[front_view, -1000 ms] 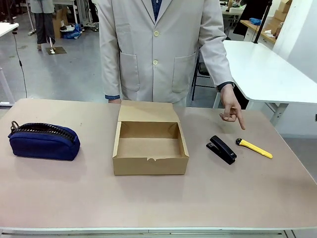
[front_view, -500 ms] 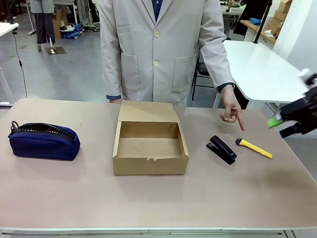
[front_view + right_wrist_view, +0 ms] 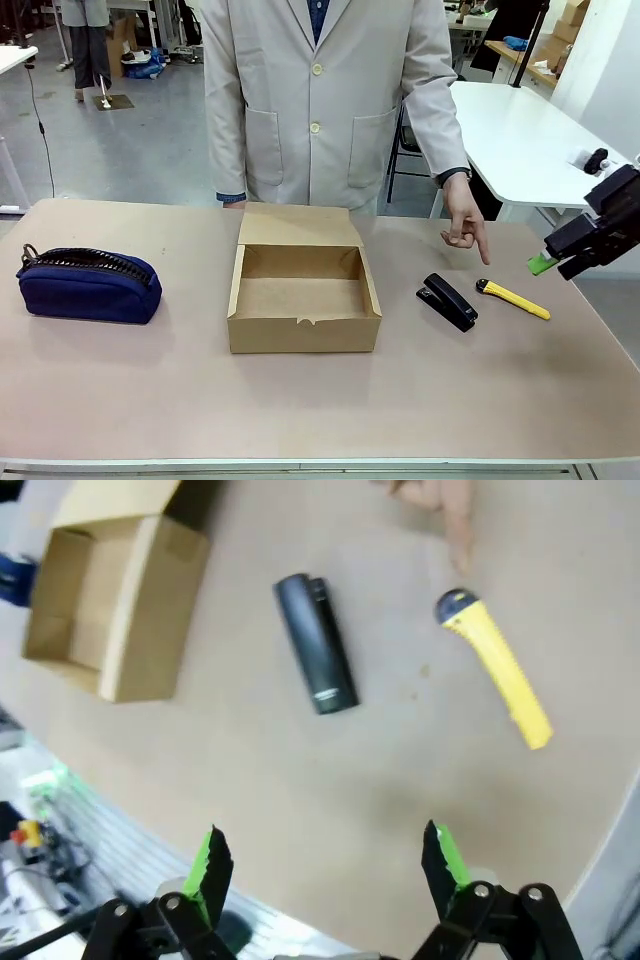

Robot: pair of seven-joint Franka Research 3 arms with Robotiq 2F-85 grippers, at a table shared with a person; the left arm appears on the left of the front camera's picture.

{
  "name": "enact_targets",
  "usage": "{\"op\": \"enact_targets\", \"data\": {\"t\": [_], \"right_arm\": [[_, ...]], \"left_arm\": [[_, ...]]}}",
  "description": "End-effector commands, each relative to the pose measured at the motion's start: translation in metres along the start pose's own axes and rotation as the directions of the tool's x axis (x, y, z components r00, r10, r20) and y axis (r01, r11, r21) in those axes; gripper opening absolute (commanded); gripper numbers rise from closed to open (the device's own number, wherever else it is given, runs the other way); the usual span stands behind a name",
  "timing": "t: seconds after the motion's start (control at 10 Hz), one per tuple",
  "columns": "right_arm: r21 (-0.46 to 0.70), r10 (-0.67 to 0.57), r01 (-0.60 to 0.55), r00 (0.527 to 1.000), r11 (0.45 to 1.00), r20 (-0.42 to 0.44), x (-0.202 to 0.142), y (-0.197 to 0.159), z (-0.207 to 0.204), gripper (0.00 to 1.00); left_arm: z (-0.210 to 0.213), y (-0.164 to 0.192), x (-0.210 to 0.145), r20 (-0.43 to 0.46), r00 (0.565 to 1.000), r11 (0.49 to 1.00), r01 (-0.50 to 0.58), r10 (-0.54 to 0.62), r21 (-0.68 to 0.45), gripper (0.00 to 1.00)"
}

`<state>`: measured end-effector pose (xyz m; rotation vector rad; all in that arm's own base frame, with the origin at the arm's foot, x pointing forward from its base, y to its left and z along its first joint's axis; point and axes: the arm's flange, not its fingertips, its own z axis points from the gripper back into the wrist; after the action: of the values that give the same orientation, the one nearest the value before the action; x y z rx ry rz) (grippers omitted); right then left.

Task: Pack the item into the box.
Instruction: Pick up the item indicated by the person and place it inside the Mailer Box.

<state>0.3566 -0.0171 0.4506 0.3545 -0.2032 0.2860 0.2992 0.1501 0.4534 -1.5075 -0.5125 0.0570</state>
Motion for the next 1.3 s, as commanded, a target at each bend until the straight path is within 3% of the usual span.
{"op": "enact_targets", "data": {"t": [0.0, 0.2, 0.4, 0.6, 1.2], "right_arm": [[-0.172, 0.193, -0.194, 0.981, 0.966, -0.026, 0.013, -0.022, -0.027, 1.00], [-0.238, 0.239, -0.246, 0.969, 0.940, -0.059, 0.018, -0.053, -0.044, 1.00], [-0.112, 0.273, -0.287, 0.954, 0.951, -0.123, 0.027, -0.077, -0.067, 1.00], [-0.063, 0.316, -0.328, 0.937, 0.943, -0.151, 0.040, -0.093, -0.096, 1.00], [-0.032, 0.352, -0.363, 0.919, 0.931, -0.179, 0.063, -0.115, -0.141, 1.00]], "left_arm": [[0.000, -0.002, 0.001, 0.010, 1.000, 0.999, 0.024, -0.024, -0.025, 1.00], [0.000, -0.002, 0.001, 0.010, 1.000, 0.999, 0.024, -0.024, -0.025, 1.00], [0.000, -0.002, 0.001, 0.010, 1.000, 0.999, 0.024, -0.024, -0.025, 1.00], [0.000, -0.002, 0.001, 0.010, 1.000, 0.999, 0.024, -0.024, -0.025, 1.00], [0.000, -0.002, 0.001, 0.010, 1.000, 0.999, 0.024, -0.024, -0.025, 1.00]]}}
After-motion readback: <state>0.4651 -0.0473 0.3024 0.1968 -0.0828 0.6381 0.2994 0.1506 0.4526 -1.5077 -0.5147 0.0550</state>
